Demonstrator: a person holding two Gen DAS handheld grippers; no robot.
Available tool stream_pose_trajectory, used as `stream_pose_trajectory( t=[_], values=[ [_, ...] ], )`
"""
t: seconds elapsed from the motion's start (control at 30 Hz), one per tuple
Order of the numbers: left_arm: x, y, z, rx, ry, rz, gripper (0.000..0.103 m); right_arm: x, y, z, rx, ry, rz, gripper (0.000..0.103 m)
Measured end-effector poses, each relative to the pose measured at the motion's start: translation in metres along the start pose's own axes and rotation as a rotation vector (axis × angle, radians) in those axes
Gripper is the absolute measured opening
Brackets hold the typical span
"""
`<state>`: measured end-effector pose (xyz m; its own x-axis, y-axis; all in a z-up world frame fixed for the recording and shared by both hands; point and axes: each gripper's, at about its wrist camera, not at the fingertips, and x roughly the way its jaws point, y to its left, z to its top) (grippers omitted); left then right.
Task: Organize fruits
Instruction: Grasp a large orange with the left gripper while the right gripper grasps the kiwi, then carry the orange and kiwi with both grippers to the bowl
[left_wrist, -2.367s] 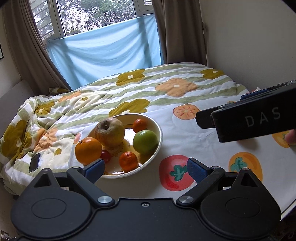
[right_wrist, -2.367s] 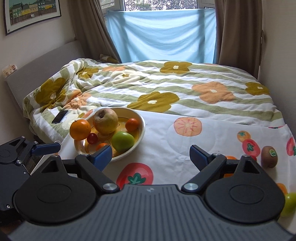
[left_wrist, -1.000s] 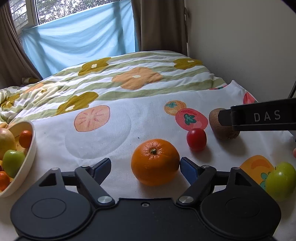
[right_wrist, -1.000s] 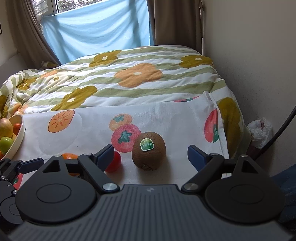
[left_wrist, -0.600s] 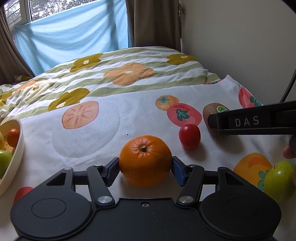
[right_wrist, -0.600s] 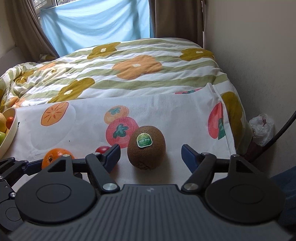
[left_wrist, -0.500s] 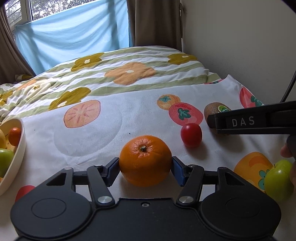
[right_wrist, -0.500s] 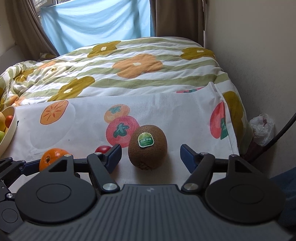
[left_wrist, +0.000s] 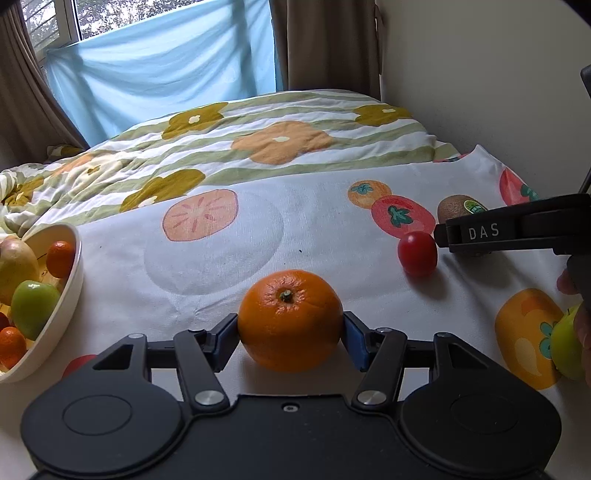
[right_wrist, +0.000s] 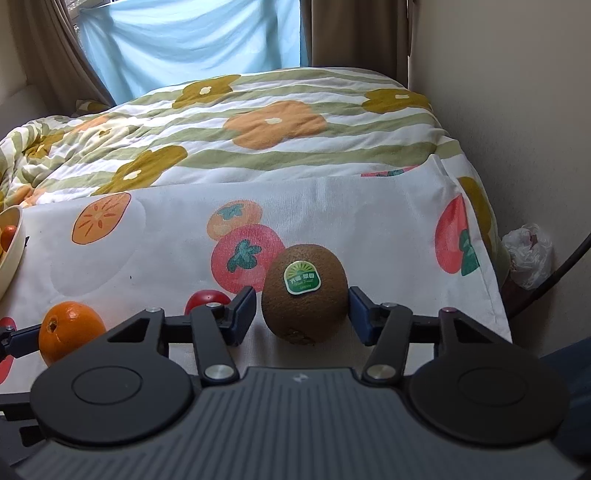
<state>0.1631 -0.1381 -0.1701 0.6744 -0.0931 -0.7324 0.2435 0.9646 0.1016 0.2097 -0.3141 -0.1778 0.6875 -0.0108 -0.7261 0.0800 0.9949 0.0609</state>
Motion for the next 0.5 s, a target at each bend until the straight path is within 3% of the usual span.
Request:
stream_pose_trajectory(
  t=[0.13, 0.5],
  values=[
    [-0.004, 0.004, -0.001, -0.013, -0.005, 0.006, 0.063, -0.001, -0.002, 0.001, 0.001, -0.012, 0.001, 0.061],
    [-0.048, 0.017, 0.005, -0.04, -0.068, 0.045, 0.063, -0.046, 0.012, 0.01, -0.034, -0.052, 0.053, 0.061]
  ],
)
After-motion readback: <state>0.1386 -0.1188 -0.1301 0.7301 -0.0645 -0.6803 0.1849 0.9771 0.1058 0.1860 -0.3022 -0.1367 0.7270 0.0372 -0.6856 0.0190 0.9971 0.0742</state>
